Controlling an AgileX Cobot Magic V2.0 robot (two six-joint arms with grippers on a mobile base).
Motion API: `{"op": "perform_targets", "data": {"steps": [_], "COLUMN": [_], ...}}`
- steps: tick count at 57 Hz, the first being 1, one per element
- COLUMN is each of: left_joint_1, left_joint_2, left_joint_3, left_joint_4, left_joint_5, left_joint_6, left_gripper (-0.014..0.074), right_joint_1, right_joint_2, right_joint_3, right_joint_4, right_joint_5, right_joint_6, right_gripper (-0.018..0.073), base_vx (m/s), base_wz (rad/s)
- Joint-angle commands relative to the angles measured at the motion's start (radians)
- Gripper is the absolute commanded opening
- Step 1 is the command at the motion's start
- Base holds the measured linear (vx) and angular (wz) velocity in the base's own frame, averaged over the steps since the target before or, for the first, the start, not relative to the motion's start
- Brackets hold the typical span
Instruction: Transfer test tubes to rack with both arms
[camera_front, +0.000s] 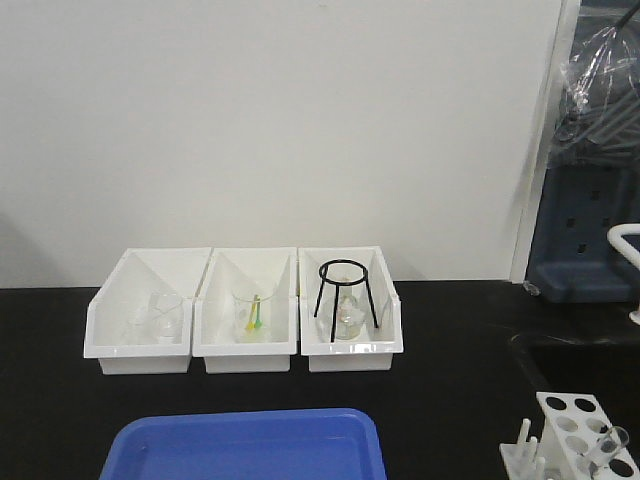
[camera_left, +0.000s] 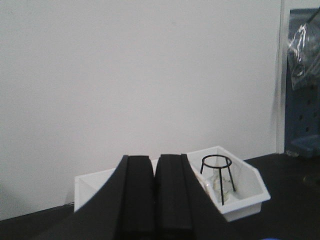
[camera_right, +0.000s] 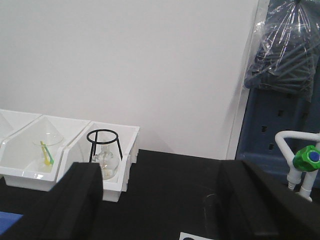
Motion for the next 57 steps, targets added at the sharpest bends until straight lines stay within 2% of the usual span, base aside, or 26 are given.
{"op": "perform_targets", "data": {"steps": [1, 7, 15, 22, 29, 34, 39, 43, 57], "left_joint_1": [0.022, 0.088, 0.206, 0.283, 0.35, 0.375, 0.383, 0.384, 0.384], "left_joint_2": [-0.081, -0.202, -0.372, -0.486, -0.584, -0.602, -0.597, -0.599, -0.599], "left_joint_3": [0.037, 0.154, 0.298, 0.403, 0.535, 0.623, 0.696, 0.689, 0.689], "left_joint_4": [-0.11, -0.197, -0.253, -0.311, -0.405, -0.456, -0.463, -0.463, -0.463], "left_joint_5": [-0.044, -0.034, 0.001, 0.006, -0.019, -0.07, -0.123, -0.05, 0.034], "left_joint_6": [0.176, 0.251, 0.249, 0.257, 0.334, 0.355, 0.353, 0.354, 0.354], "left_gripper": [-0.0003, -0.0003, -0.0003, -0.0003, -0.0003, -0.0003, -0.0003, -0.0003, -0.0003], "right_joint_1": [-0.005, -0.005, -0.005, -0.005, -0.005, -0.005, -0.005, -0.005, -0.005], "right_joint_2": [0.002, 0.002, 0.002, 0.002, 0.002, 0.002, 0.002, 0.002, 0.002], "right_joint_3": [-0.034, -0.034, -0.034, -0.034, -0.034, -0.034, -0.034, -0.034, -0.034], "right_joint_4": [-0.005, -0.005, -0.005, -0.005, -0.005, -0.005, -0.005, -0.005, -0.005], "right_joint_5": [-0.078, -0.078, -0.078, -0.078, -0.078, -0.078, -0.074, -0.066, -0.063], "right_joint_6": [-0.012, -0.012, -0.012, -0.012, -0.012, -0.012, -0.011, -0.011, -0.011], "right_gripper": [0.054, 0.054, 0.054, 0.054, 0.054, 0.054, 0.054, 0.054, 0.054], "base_vx": [0.0, 0.0, 0.0, 0.0, 0.0, 0.0, 0.0, 0.0, 0.0], "base_wz": [0.0, 0.0, 0.0, 0.0, 0.0, 0.0, 0.0, 0.0, 0.0]}}
